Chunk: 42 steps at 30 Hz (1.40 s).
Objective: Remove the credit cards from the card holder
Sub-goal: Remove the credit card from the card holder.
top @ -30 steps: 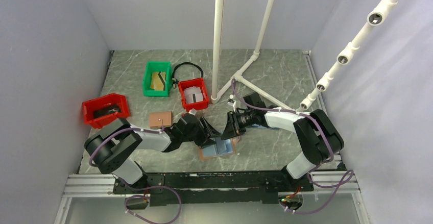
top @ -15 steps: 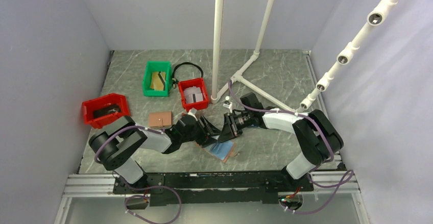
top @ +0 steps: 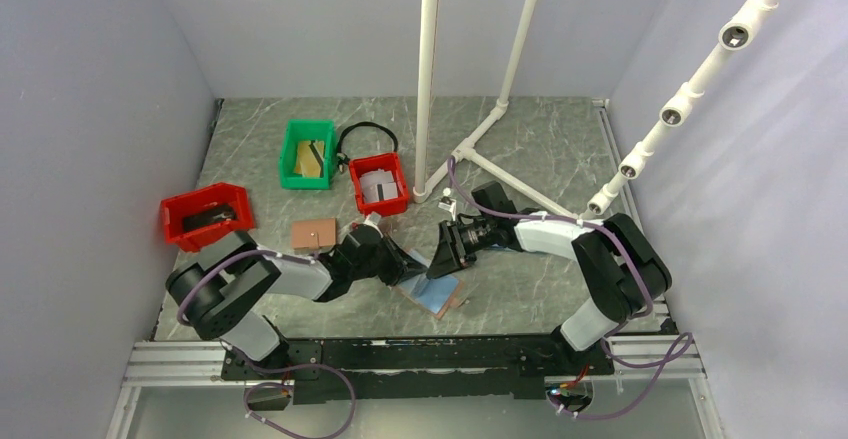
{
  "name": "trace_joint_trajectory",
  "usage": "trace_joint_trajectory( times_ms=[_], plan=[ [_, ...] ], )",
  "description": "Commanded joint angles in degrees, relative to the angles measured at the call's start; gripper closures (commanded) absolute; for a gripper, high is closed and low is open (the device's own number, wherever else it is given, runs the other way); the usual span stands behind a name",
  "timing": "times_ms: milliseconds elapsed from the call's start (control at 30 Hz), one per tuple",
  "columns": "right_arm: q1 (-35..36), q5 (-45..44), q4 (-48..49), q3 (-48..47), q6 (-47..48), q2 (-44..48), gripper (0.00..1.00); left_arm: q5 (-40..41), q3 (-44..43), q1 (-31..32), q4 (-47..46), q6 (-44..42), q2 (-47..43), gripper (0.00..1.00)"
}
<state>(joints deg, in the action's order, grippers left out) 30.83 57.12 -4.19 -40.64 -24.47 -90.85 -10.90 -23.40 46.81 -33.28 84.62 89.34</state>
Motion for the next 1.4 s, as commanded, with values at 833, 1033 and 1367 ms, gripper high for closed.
trace_joint_trajectory(
  times_ms=[833, 1033, 1367],
  plan=[
    [-1.0, 1.6, 0.4, -4.3, 1.2, -5.5, 0.90, -0.3, -8.4, -1.5, 33.1, -14.8, -16.3, 0.39],
    [-1.0, 3.9, 1.7, -5.1, -0.9, -7.1, 0.75, -2.3, -8.3, -1.5, 30.4, -15.3, -14.2, 0.32],
    [-0.9, 8.9, 6.3, -8.3, -10.3, -12.3, 0.75, -4.5, -3.9, -1.5, 24.5, -18.0, -20.6, 0.28]
  ],
)
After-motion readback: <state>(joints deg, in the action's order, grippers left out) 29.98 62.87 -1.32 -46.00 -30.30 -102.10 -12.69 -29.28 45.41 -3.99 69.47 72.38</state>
